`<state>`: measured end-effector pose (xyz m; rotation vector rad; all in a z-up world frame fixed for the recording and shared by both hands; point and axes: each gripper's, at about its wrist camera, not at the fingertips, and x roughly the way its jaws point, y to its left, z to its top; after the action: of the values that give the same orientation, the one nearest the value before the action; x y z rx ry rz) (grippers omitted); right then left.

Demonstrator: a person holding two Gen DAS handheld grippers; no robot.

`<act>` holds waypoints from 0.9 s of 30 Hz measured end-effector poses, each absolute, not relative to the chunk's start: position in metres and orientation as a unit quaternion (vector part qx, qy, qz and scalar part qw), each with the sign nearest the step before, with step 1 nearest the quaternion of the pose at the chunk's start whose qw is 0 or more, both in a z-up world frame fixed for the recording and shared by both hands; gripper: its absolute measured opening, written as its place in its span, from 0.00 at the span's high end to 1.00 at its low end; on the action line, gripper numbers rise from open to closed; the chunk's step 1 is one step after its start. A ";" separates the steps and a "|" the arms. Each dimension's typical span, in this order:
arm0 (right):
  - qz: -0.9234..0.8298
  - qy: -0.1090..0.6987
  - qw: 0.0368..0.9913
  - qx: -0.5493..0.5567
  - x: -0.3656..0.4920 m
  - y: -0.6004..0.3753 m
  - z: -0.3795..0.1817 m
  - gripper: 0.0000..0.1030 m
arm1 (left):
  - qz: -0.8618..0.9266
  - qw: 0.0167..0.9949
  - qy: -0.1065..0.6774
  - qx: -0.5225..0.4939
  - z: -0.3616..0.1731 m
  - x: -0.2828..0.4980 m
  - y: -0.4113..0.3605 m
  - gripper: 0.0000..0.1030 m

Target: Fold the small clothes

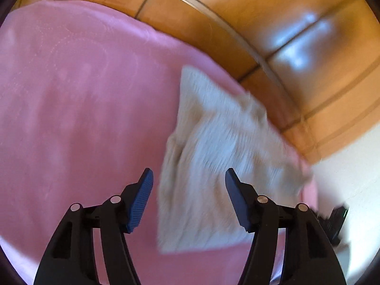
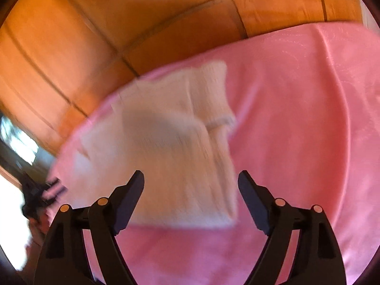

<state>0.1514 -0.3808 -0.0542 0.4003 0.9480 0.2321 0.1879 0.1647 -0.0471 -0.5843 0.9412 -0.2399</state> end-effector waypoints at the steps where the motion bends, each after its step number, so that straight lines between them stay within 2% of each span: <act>1: 0.111 0.458 0.863 0.181 0.151 -0.377 -0.060 0.23 | -0.123 0.843 0.453 -0.263 -0.053 0.179 0.160 0.40; 3: 0.108 0.469 0.862 0.160 0.155 -0.366 -0.074 0.33 | -0.141 0.835 0.471 -0.247 -0.064 0.166 0.151 0.41; 4: 0.102 0.469 0.864 0.151 0.156 -0.362 -0.077 0.35 | -0.148 0.831 0.481 -0.235 -0.070 0.160 0.142 0.40; 6: 0.094 0.473 0.864 0.143 0.162 -0.354 -0.082 0.48 | -0.153 0.839 0.480 -0.206 -0.074 0.154 0.128 0.40; 7: 0.090 0.474 0.864 0.144 0.163 -0.352 -0.083 0.54 | -0.146 0.850 0.475 -0.173 -0.073 0.151 0.118 0.49; 8: 0.095 0.475 0.862 0.148 0.165 -0.350 -0.081 0.76 | -0.144 0.853 0.479 -0.152 -0.072 0.151 0.113 0.64; 9: 0.098 0.474 0.862 0.152 0.165 -0.349 -0.078 0.81 | -0.144 0.848 0.486 -0.151 -0.073 0.152 0.111 0.82; 12: 0.098 0.461 0.872 0.130 0.154 -0.341 -0.063 0.85 | -0.143 0.855 0.476 -0.150 -0.067 0.148 0.112 0.87; 18: 0.126 0.431 0.877 0.172 0.110 -0.346 -0.037 0.88 | -0.160 0.857 0.459 -0.168 -0.045 0.117 0.134 0.88; 27: 0.121 0.475 0.853 0.179 0.027 -0.355 -0.053 0.88 | -0.148 0.839 0.491 -0.179 -0.051 0.034 0.148 0.86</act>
<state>0.0265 -0.3554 -0.0534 0.3762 0.9999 0.2541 0.0340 0.1485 -0.0510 -0.3787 1.0388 -0.3128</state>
